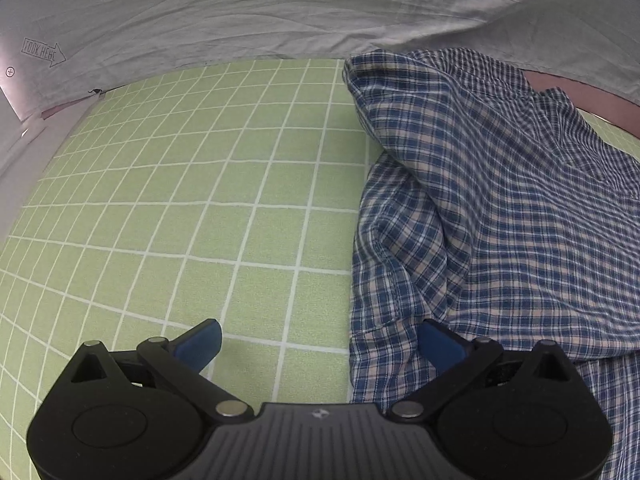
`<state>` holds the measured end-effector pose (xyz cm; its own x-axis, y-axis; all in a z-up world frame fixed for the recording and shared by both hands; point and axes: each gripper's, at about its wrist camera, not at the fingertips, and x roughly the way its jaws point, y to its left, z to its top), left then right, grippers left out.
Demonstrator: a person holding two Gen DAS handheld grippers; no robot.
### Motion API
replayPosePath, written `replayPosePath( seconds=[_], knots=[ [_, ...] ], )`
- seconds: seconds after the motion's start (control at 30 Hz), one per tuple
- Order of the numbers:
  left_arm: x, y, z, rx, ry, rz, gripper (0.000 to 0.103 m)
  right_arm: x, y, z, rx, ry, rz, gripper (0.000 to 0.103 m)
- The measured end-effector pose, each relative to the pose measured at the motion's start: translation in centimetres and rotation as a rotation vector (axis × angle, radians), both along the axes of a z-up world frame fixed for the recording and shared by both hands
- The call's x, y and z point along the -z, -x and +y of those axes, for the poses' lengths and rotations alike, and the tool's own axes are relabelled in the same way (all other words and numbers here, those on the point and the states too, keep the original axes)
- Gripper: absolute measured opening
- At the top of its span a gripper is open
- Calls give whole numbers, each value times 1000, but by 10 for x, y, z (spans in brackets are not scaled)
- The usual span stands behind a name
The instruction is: Fold clothes
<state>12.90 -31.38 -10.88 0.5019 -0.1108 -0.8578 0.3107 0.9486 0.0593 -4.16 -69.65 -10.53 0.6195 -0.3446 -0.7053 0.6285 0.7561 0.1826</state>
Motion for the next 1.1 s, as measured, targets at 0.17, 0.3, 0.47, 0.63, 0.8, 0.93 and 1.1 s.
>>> replayPosePath(
  seconds=[0.17,0.3,0.47,0.63,0.8,0.93,1.1],
  knots=[
    [-16,-26,2,-13,21,-24,103,-43,-14,-14,25,132,-105,14],
    [-31,-61,2,-45,94,-38,103,-43,-26,-31,83,154,-74,14],
    [-39,-102,-18,-22,143,-54,102,-21,-28,-42,108,122,-11,14],
    [-43,-136,-39,-4,279,-14,98,-5,-24,-45,130,109,35,14],
    [-30,-160,-52,-13,349,60,72,-1,-23,-46,129,125,54,14],
    [-15,-170,-63,4,325,87,12,-5,-24,-45,136,165,62,14],
    [-20,-188,-67,7,305,29,2,-10,-26,-44,143,216,71,14]
  ],
)
